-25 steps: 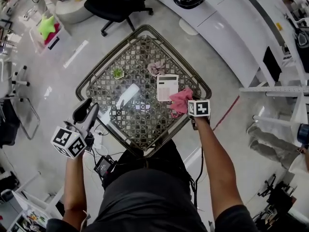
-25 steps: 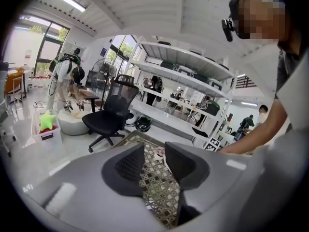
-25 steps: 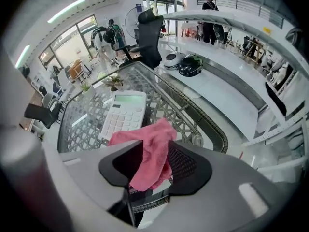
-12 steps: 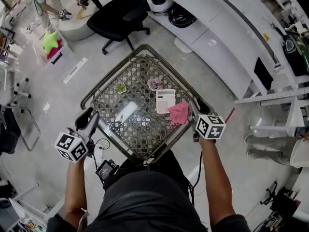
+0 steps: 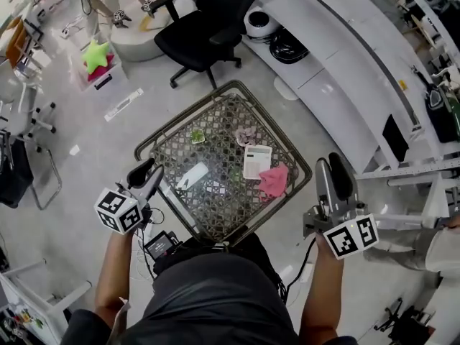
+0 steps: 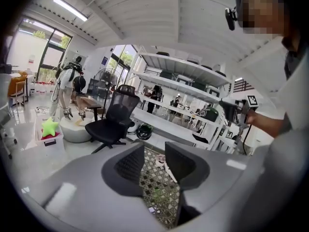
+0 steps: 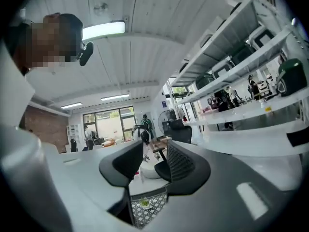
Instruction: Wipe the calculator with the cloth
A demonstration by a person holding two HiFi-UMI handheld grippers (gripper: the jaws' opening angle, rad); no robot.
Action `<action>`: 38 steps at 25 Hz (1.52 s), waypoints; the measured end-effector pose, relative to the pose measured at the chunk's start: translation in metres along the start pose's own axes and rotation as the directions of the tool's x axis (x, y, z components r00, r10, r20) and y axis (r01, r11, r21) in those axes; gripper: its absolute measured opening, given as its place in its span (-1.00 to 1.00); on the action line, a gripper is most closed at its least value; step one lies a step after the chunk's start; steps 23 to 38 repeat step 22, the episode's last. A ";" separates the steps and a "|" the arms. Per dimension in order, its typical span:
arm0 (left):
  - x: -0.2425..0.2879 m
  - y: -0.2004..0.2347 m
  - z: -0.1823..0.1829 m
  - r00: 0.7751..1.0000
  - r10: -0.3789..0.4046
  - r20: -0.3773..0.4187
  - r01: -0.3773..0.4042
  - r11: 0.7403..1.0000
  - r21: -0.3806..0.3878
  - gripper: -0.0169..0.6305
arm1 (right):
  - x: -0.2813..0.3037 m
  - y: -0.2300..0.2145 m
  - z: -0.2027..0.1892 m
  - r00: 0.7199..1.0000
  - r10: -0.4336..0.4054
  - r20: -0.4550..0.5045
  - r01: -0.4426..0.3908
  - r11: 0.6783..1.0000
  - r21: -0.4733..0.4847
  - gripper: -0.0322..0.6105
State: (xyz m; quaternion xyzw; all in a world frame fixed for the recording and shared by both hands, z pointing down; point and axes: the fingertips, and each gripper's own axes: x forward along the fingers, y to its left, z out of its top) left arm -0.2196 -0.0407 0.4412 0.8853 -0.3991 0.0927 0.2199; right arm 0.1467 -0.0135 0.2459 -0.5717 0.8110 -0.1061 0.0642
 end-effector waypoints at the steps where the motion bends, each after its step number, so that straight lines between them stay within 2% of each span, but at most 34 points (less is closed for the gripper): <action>1: -0.001 -0.001 -0.001 1.000 0.000 0.003 0.000 1.000 -0.002 -0.51 | -0.002 0.006 0.008 1.000 0.006 0.008 -0.006 1.000 -0.019 -0.46; 7: -0.006 -0.005 -0.004 1.000 0.005 0.027 -0.005 1.000 -0.009 -0.51 | -0.010 0.025 0.024 1.000 0.021 0.003 -0.020 0.995 -0.098 -0.46; 16: -0.012 -0.009 0.003 0.999 0.007 0.050 -0.006 1.000 -0.003 -0.51 | -0.026 0.027 0.025 0.999 -0.022 -0.033 0.018 0.993 -0.118 -0.46; 38: -0.016 -0.010 -0.004 0.999 0.005 0.051 -0.005 1.000 -0.004 -0.51 | -0.031 0.032 0.020 0.999 -0.028 -0.047 0.022 0.990 -0.138 -0.46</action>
